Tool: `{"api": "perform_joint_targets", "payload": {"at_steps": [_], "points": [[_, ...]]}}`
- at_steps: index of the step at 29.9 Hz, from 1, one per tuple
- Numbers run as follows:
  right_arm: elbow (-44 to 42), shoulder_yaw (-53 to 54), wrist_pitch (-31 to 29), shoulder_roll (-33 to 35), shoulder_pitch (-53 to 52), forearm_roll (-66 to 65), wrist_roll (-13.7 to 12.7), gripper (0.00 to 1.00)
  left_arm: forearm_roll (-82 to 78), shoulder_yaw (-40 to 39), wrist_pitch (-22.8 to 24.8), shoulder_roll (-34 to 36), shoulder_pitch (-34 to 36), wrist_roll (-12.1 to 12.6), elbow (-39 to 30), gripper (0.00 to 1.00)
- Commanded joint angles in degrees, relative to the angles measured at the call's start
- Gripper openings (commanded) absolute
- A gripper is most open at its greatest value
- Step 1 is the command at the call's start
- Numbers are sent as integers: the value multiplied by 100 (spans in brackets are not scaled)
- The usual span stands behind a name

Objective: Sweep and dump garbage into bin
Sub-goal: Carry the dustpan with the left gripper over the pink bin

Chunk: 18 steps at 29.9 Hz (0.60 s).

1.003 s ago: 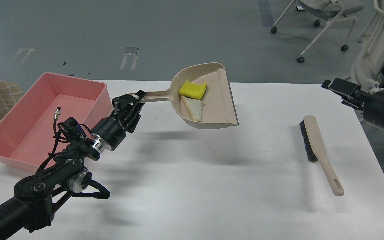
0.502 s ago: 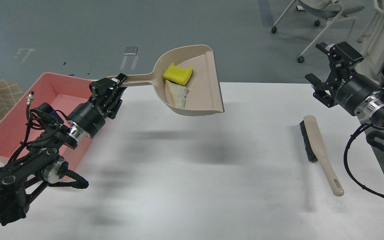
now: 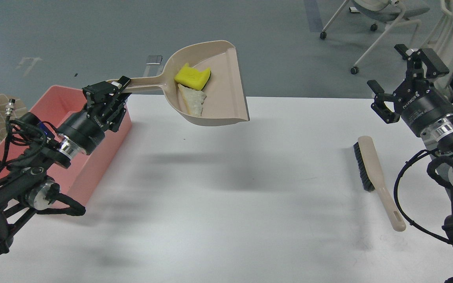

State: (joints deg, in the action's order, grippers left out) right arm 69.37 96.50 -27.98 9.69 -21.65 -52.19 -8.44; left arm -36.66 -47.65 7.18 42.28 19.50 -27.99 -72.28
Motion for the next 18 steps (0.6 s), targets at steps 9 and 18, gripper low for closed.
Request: {"api": "perform_joint_targets", "payload": {"at_steps": [9, 18], "points": [[6, 105, -2, -2, 144, 183, 0, 99, 299, -376, 389, 641, -306, -1, 38, 11], [6, 114, -2, 7, 161, 182, 0, 99, 713, -446, 573, 1107, -666, -1, 521, 12]]}}
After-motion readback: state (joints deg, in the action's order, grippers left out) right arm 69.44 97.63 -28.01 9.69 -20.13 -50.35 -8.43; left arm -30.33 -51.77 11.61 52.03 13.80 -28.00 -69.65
